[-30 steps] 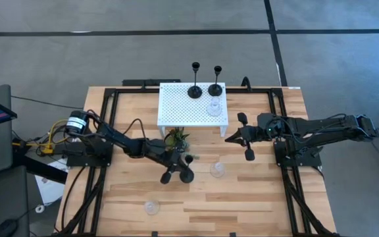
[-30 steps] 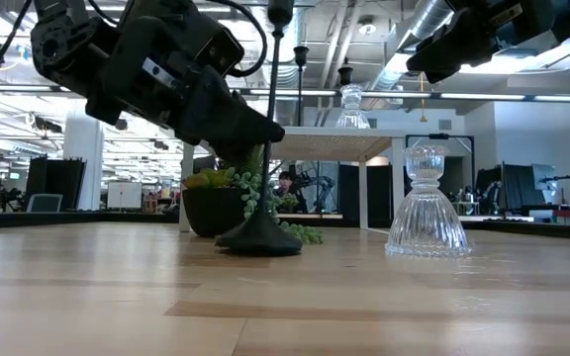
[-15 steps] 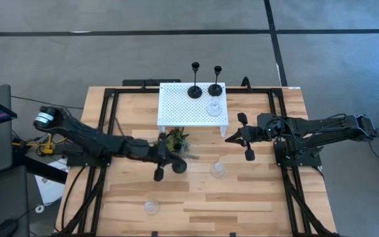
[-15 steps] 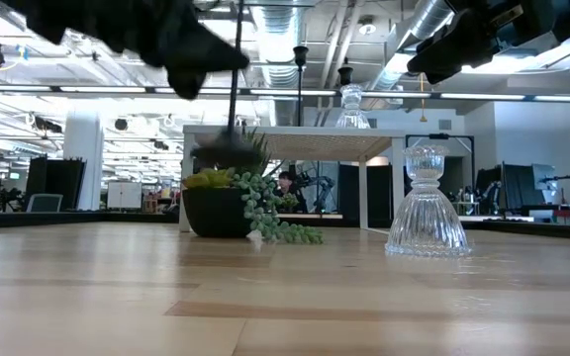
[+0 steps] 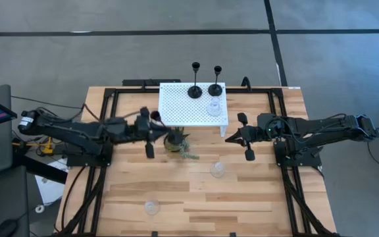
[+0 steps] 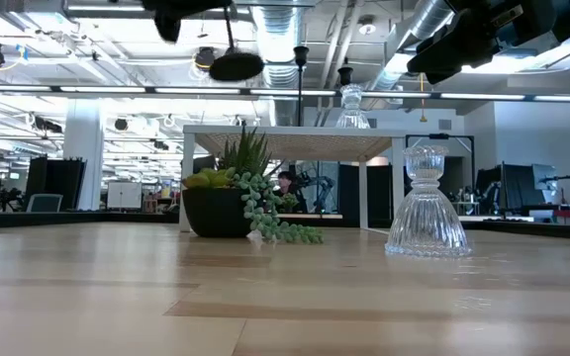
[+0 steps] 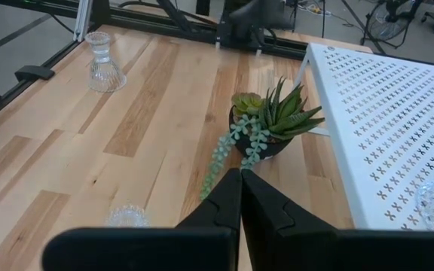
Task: Pick & Place candle stick holders
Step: Put the candle holder on the shelf aligned with the black candle holder
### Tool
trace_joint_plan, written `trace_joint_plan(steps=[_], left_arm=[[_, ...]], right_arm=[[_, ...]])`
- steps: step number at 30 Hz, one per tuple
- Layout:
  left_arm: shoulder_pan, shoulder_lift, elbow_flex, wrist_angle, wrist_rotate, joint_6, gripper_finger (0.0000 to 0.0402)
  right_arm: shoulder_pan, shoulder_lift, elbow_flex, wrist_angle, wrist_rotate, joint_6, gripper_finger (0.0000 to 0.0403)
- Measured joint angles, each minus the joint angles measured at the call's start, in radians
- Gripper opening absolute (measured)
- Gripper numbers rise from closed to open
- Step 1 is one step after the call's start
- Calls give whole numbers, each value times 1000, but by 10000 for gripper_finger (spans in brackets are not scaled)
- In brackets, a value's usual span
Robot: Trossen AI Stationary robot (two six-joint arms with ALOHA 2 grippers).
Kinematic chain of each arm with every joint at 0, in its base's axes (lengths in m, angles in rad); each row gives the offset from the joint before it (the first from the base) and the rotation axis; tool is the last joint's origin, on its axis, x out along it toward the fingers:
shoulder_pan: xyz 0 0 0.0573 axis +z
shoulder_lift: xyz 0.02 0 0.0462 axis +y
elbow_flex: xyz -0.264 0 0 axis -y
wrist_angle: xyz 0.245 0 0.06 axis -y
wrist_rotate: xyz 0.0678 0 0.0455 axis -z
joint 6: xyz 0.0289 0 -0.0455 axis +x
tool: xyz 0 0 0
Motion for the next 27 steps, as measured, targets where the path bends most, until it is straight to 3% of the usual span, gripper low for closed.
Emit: trace_joint_plan(steps=[7,11,21,27], left_arm=[[151,49,198,-167,-49,147,14],[277,86,277,-203,-26,185,13],[635,200,298,-205,327,63,13],[751,294,298,-139,468,4,13]], right_arm=[[0,0,0,0,0,0,0],[0,0,0,-5,0,1,0],[0,0,0,-11,0,-1,0],[0,0,0,-11,0,-1,0]])
